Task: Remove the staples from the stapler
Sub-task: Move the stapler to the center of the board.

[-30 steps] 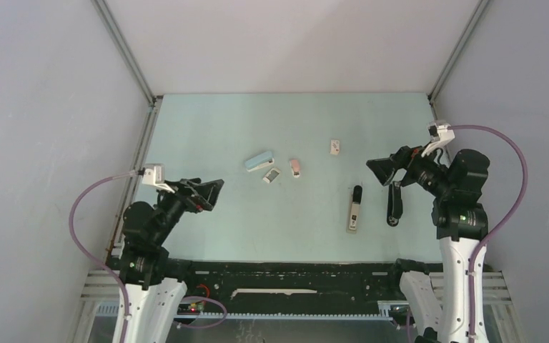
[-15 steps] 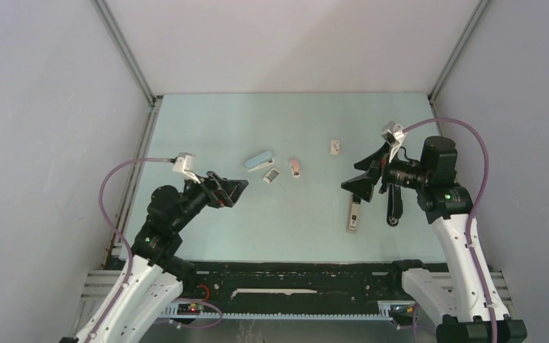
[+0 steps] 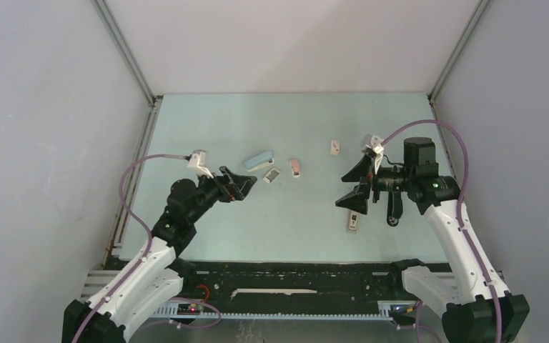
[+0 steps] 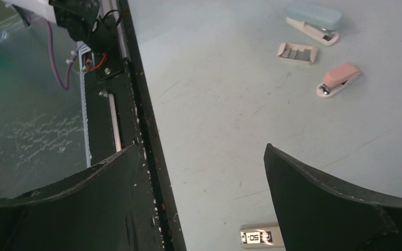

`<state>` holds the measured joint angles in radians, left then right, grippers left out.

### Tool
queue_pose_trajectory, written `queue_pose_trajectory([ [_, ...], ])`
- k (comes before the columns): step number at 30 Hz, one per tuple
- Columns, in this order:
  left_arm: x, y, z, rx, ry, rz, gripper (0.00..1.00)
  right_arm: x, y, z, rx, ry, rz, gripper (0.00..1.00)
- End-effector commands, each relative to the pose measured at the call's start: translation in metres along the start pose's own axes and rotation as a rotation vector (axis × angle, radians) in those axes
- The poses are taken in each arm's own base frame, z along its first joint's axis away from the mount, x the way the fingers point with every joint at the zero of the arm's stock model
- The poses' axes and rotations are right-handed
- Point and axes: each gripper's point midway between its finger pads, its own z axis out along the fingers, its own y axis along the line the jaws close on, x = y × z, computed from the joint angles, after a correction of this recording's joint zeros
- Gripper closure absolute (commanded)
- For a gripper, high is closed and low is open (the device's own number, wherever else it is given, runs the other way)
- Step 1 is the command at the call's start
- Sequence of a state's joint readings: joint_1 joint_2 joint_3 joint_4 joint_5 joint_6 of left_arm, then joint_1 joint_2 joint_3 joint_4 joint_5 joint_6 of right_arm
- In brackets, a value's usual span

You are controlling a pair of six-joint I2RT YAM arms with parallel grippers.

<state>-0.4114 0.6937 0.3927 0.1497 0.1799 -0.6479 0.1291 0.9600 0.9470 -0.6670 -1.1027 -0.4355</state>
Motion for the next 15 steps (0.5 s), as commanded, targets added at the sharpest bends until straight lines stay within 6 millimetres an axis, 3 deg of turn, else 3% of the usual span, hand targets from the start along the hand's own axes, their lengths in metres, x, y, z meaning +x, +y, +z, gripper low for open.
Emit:
queue_pose_trajectory([
  [1, -0.016, -0.015, 0.010, 0.064, -0.059, 0.024, 0.00, 0.003, 0.011, 0.005, -0.070, 0.014, -0.067, 0.00],
  [10, -0.007, 0.012, 0.033, -0.200, 0.028, 0.222, 0.00, 0.007, -0.003, 0.003, 0.005, 0.066, -0.067, 0.00],
  [15, -0.007, 0.007, 0.046, -0.205, 0.057, 0.254, 0.00, 0.005, -0.009, 0.001, 0.031, 0.061, -0.040, 0.00],
])
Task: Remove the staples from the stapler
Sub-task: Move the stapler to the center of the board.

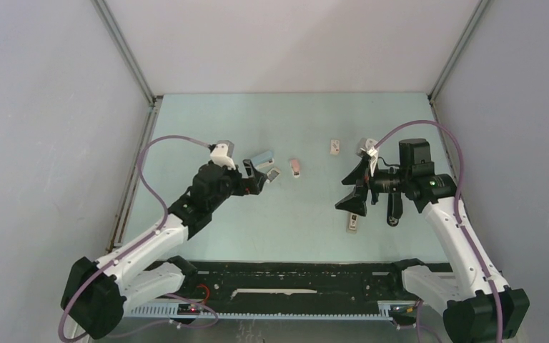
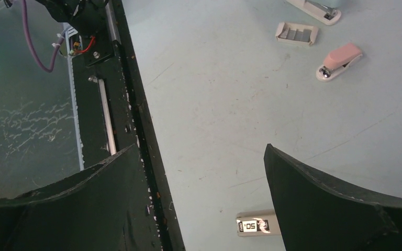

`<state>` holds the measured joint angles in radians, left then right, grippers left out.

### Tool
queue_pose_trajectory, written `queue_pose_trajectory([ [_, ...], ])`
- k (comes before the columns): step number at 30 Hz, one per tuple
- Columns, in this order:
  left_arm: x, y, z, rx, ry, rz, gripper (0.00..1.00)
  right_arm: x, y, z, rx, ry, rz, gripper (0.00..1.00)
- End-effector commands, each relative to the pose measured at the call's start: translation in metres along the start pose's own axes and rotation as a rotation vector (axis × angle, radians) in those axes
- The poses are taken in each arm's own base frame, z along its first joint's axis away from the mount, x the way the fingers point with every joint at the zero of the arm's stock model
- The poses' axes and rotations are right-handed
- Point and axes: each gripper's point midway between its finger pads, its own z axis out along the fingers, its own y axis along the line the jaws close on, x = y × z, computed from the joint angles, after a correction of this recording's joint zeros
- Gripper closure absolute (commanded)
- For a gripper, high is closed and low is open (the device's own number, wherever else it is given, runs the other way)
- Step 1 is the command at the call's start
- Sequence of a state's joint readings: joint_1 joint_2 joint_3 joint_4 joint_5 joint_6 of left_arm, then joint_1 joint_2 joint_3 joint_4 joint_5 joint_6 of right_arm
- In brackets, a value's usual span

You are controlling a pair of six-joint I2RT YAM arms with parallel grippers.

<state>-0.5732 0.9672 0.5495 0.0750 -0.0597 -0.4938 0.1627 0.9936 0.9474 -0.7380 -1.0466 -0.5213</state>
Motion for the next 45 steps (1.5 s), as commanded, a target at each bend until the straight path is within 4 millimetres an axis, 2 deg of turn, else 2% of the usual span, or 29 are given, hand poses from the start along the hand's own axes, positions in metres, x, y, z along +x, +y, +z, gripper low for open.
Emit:
queue_pose_trajectory([
  [1, -0.029, -0.003, 0.006, -0.043, -0.060, 0.066, 0.00, -0.014, -0.007, -0.005, 0.037, -0.015, -0.028, 0.00],
  [6, -0.023, 0.000, 0.008, -0.067, -0.041, 0.072, 0.00, -0.014, -0.015, -0.005, 0.058, -0.011, 0.003, 0.00],
  [10, -0.017, 0.010, 0.005, -0.123, -0.032, 0.097, 0.00, -0.013, -0.017, -0.005, 0.057, -0.004, 0.025, 0.00],
  [16, -0.018, 0.014, 0.005, -0.147, -0.042, 0.109, 0.00, -0.009, -0.018, 0.000, 0.045, 0.027, 0.043, 0.00],
  [26, -0.010, -0.009, 0.040, -0.043, -0.002, 0.074, 0.00, -0.002, -0.030, -0.001, 0.105, 0.064, 0.040, 0.00],
  [31, -0.016, -0.017, 0.055, -0.024, -0.009, 0.067, 0.00, 0.000, -0.051, -0.002, 0.210, 0.082, 0.097, 0.00],
  [34, -0.020, -0.028, 0.072, -0.002, 0.013, 0.053, 0.00, 0.000, -0.066, -0.006, 0.295, 0.088, 0.122, 0.00],
  [40, -0.019, -0.034, 0.108, -0.045, 0.108, 0.051, 0.08, -0.002, -0.078, -0.013, 0.374, 0.079, 0.144, 0.00],
  [45, -0.018, -0.028, 0.115, -0.084, 0.134, 0.087, 0.15, 0.000, -0.081, -0.012, 0.382, 0.086, 0.152, 0.00],
])
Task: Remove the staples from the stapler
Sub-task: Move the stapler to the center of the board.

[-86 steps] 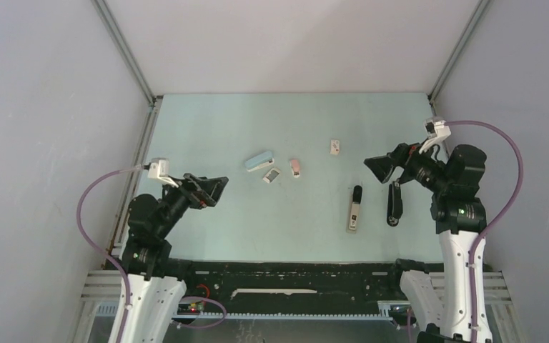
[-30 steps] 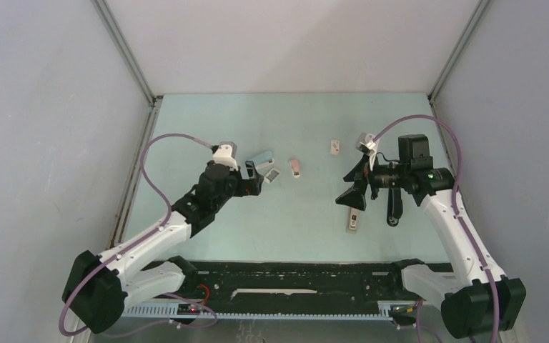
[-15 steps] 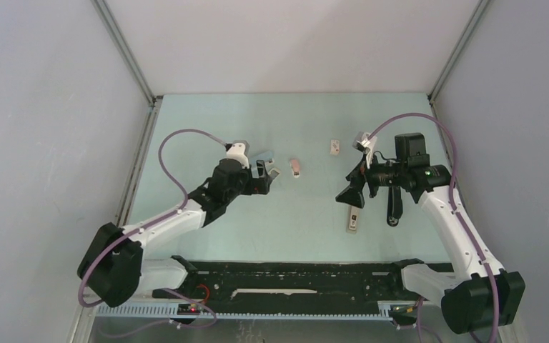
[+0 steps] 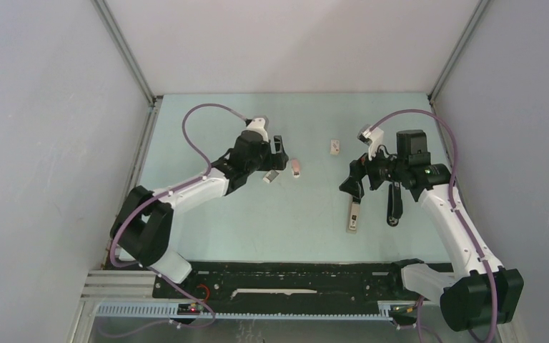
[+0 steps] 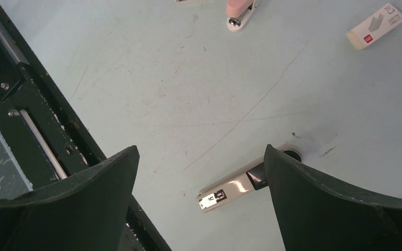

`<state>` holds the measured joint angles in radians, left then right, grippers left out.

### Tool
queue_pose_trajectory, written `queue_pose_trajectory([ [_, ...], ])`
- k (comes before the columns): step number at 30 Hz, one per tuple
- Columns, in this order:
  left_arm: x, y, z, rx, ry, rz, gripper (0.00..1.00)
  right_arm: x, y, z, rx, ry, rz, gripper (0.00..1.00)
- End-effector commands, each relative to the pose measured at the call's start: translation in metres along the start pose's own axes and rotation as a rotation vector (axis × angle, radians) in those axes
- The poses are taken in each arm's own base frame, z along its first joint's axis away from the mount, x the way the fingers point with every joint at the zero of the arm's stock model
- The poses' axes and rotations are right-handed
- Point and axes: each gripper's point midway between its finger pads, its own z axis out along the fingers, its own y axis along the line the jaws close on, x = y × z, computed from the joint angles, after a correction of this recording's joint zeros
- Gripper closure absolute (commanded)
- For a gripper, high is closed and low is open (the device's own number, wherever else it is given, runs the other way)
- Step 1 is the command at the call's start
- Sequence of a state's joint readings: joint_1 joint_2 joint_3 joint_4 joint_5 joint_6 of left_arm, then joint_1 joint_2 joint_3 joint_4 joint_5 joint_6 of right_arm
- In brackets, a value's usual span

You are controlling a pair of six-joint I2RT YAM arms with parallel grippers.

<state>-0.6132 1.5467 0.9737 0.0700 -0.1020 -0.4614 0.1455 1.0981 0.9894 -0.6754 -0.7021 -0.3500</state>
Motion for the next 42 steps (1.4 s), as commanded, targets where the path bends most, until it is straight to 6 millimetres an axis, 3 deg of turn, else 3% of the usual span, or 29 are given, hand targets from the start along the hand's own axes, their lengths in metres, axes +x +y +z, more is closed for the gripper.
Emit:
queue_pose_trajectory([
  [1, -0.015, -0.007, 0.000, -0.006, -0.003, 0.033, 0.16, -0.019, -0.007, -0.004, 0.045, -0.043, -0.015, 0.00],
  [9, 0.010, -0.011, 0.001, 0.056, 0.098, 0.132, 0.20, -0.018, -0.007, -0.001, 0.041, -0.037, -0.012, 0.00],
  [14, 0.003, -0.010, 0.004, 0.053, 0.091, 0.188, 0.20, -0.017, -0.006, 0.000, 0.035, -0.032, -0.010, 0.00],
  [18, -0.004, -0.024, 0.012, 0.099, 0.101, 0.106, 0.23, -0.018, -0.006, 0.001, 0.036, -0.032, -0.008, 0.00],
  [22, -0.007, -0.029, 0.024, 0.039, 0.071, -0.009, 0.23, -0.018, -0.007, 0.001, 0.041, -0.034, -0.005, 0.00],
  [33, -0.001, -0.056, 0.049, -0.041, 0.041, -0.144, 0.26, -0.018, -0.015, 0.001, 0.082, -0.032, 0.011, 0.00],
  [42, 0.019, -0.043, 0.071, -0.187, 0.066, -0.138, 0.32, -0.019, -0.015, 0.001, 0.085, -0.036, 0.017, 0.00],
])
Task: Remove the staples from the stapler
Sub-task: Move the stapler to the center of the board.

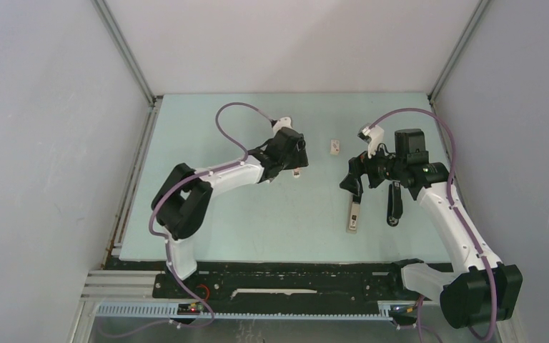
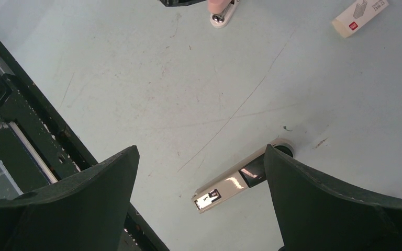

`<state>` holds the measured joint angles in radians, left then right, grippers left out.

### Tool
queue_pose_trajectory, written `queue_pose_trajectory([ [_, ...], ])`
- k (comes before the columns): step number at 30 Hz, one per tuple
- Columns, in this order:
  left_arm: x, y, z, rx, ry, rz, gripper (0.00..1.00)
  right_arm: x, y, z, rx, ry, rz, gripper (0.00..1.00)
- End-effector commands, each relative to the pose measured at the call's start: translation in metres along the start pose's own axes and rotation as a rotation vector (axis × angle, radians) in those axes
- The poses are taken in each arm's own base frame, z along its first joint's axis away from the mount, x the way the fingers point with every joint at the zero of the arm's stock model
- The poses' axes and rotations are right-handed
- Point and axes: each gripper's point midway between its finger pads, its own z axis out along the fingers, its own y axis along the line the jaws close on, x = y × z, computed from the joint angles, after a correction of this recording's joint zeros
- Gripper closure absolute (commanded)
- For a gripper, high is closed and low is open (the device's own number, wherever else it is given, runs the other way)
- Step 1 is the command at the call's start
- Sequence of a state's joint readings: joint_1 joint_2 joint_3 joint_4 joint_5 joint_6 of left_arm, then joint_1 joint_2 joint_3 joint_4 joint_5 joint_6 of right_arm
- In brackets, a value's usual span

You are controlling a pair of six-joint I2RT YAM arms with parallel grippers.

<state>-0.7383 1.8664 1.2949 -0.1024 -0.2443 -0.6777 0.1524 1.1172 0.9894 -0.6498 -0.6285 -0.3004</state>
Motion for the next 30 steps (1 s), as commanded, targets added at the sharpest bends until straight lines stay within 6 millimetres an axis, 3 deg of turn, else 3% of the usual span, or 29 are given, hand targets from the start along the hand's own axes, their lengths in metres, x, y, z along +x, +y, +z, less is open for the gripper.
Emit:
queue_pose_trajectory([
  [1, -0.011, 0.000, 0.010, -0.082, -0.046, -0.019, 0.32, -0.021, -0.001, -0.003, 0.016, -0.052, -0.023, 0.00],
  [14, 0.007, 0.008, 0.031, -0.157, 0.001, 0.029, 0.53, -0.022, -0.001, -0.005, 0.020, -0.059, -0.022, 0.00],
  [24, 0.011, 0.012, 0.034, -0.175, 0.021, 0.064, 0.53, -0.023, -0.001, -0.006, 0.018, -0.062, -0.022, 0.00],
  [30, 0.010, 0.014, 0.032, -0.183, 0.024, 0.094, 0.65, -0.023, -0.001, -0.006, 0.016, -0.063, -0.024, 0.00],
])
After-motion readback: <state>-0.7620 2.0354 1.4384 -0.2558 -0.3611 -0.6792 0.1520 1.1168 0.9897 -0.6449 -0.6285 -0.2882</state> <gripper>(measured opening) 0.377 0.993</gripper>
